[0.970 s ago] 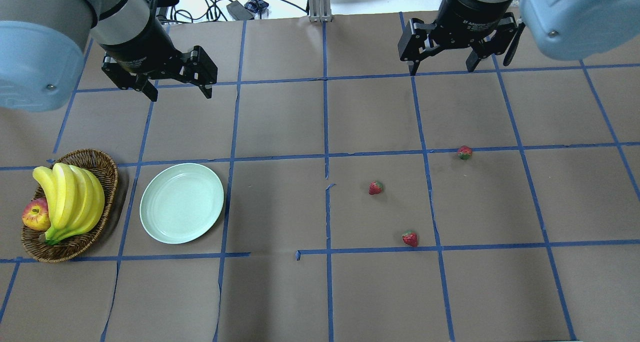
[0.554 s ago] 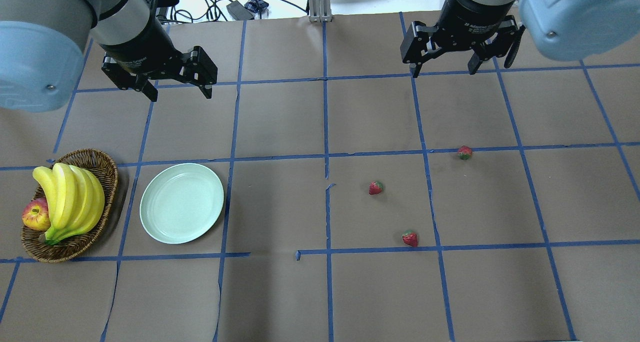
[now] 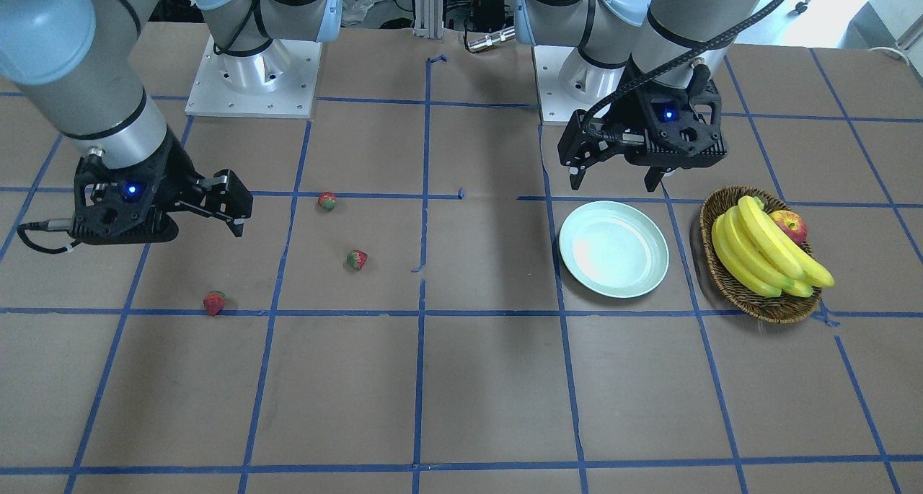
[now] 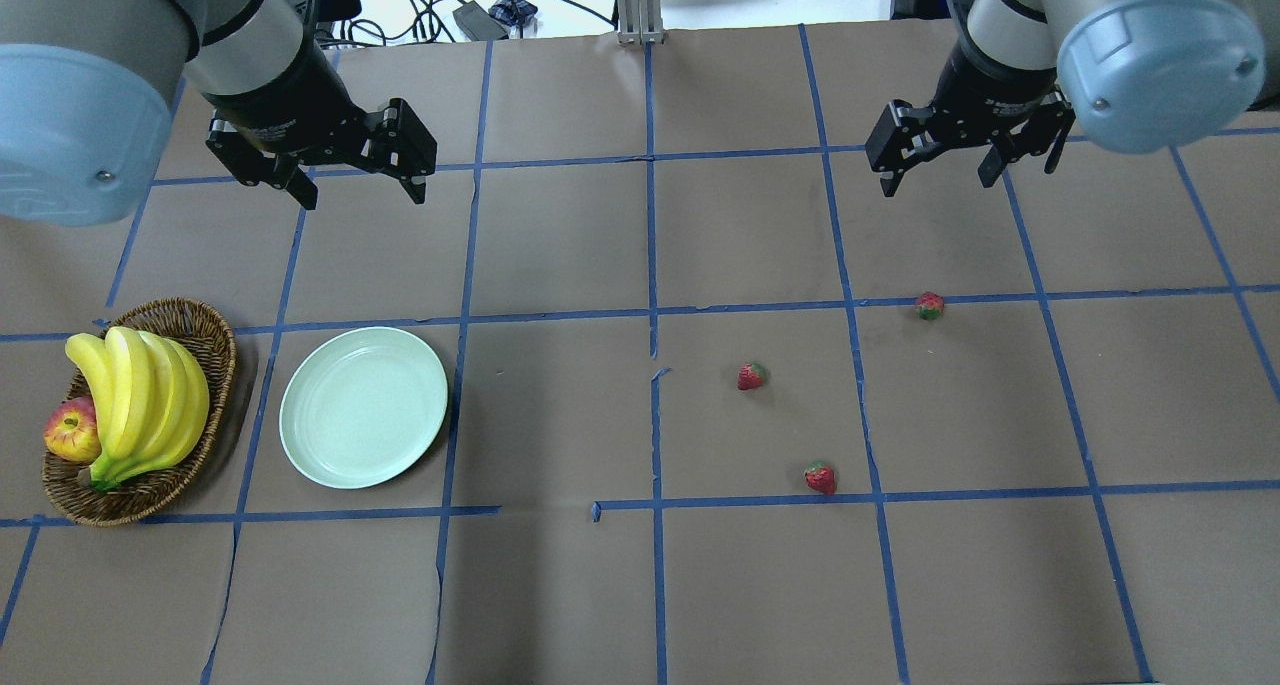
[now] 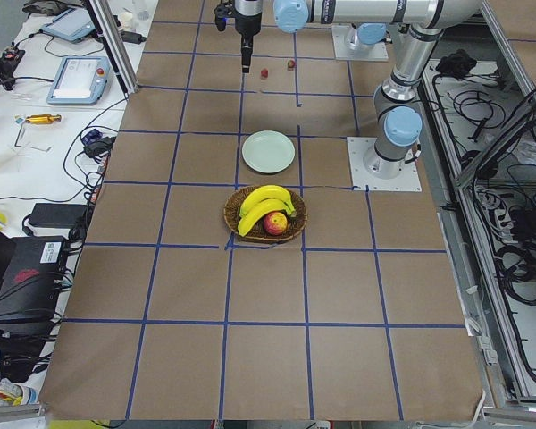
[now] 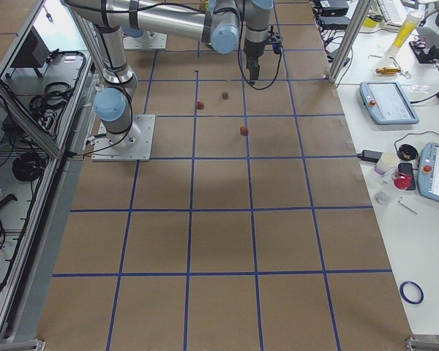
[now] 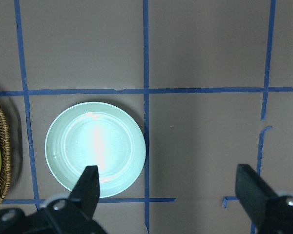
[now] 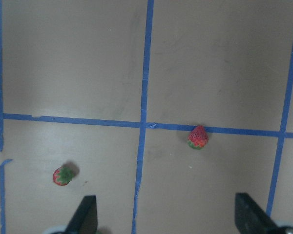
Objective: Collect all strawberries into plate
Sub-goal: 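Reach the right gripper to the farthest strawberry and grasp it, then carry the strawberry toward the plate and release it beside the plate, then move the right gripper to the middle strawberry and grasp it, then carry the strawberry toward the plate and release it on the table, then reach the right gripper to the nearest strawberry and grasp it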
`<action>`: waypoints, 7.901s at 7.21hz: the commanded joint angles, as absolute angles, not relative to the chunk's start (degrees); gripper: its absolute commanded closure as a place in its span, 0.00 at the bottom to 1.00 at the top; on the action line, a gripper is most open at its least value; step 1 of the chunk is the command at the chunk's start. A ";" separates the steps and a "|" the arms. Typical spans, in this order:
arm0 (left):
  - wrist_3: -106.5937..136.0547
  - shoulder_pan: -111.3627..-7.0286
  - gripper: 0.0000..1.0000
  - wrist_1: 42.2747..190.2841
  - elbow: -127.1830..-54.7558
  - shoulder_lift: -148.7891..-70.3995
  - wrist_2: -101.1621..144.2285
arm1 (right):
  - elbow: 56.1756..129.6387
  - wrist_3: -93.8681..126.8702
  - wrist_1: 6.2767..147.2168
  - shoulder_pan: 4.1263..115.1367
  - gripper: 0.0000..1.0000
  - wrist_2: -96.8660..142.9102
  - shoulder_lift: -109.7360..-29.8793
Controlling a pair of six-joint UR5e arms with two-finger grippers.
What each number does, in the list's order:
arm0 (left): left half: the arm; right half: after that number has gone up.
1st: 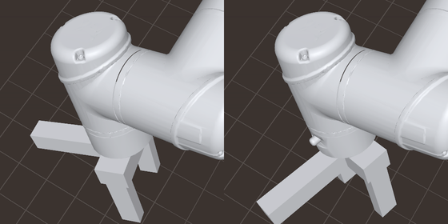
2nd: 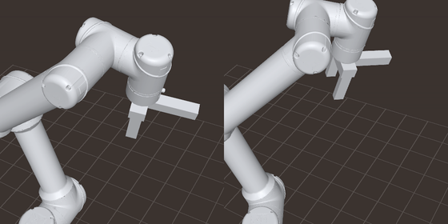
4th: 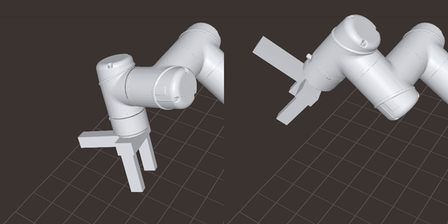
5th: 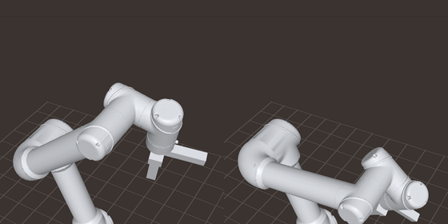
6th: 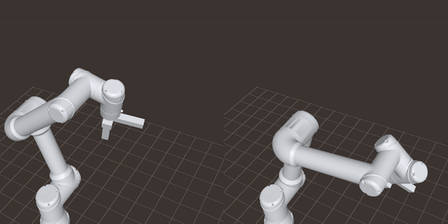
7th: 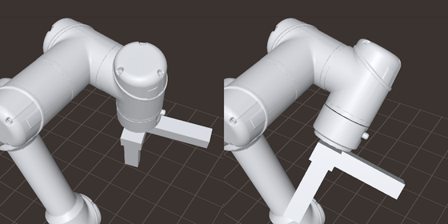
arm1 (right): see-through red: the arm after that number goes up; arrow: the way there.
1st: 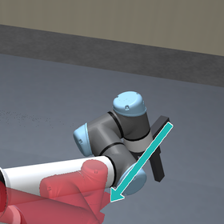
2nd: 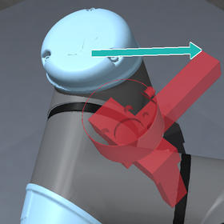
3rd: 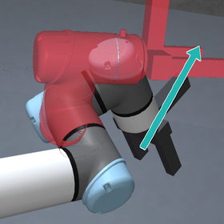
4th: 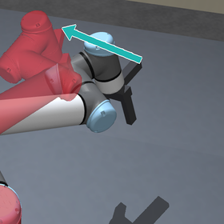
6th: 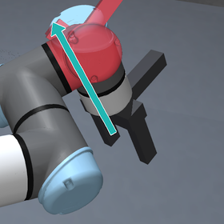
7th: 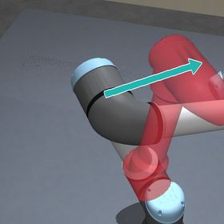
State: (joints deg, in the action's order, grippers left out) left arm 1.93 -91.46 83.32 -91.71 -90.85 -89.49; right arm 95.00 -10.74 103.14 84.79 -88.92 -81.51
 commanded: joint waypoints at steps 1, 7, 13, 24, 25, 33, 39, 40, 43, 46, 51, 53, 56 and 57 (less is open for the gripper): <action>1.93 -91.49 0.00 83.50 -92.28 -90.79 -89.56 | 105.42 -15.90 118.83 81.57 0.00 -88.77 -77.01; 2.02 -91.58 0.00 83.50 -92.29 -91.05 -89.47 | 110.12 -19.16 131.40 79.19 0.11 -89.38 -67.41; 2.02 -91.58 0.00 83.50 -92.29 -91.05 -89.47 | 111.71 -14.15 131.40 79.19 1.00 -91.06 -68.11; 1.93 -91.58 0.00 83.58 -92.37 -90.88 -89.47 | 105.12 33.22 132.98 118.92 0.01 -81.29 -65.12; 1.85 -91.58 0.00 83.50 -92.37 -90.88 -89.56 | 104.51 32.70 132.63 118.83 0.00 -82.95 -65.21; 1.93 -91.67 0.00 84.37 -92.81 -90.79 -89.56 | 113.20 7.38 128.06 101.16 0.00 -87.01 -69.00; 2.02 -91.76 0.00 84.37 -92.81 -90.79 -89.56 | 109.10 17.18 129.02 102.56 1.00 -78.52 -69.17; 2.02 -91.76 0.00 84.37 -92.81 -90.79 -89.56 | 106.03 23.14 129.63 107.09 1.00 -75.18 -66.82; 1.93 -91.76 0.00 84.37 -92.90 -90.70 -89.56 | 100.46 32.34 131.57 113.99 0.87 -75.85 -59.95; 1.85 -91.76 0.00 84.37 -92.90 -90.53 -89.56 | 101.25 28.68 128.43 112.86 0.00 -78.04 -63.69; 1.93 -91.76 0.00 84.37 -93.25 -90.53 -89.56 | 123.54 2.03 117.60 101.25 0.00 -88.84 -82.68; 1.93 -91.76 0.00 84.37 -93.52 -90.44 -89.56 | 126.81 1.76 118.03 101.16 0.00 -89.55 -82.97; 1.93 -91.76 0.00 84.29 -93.52 -90.53 -89.56 | 127.26 1.23 119.00 101.07 0.07 -90.70 -82.01; 1.93 -91.76 0.00 84.29 -93.52 -90.53 -89.56 | 127.96 1.23 120.74 101.07 0.11 -90.70 -80.26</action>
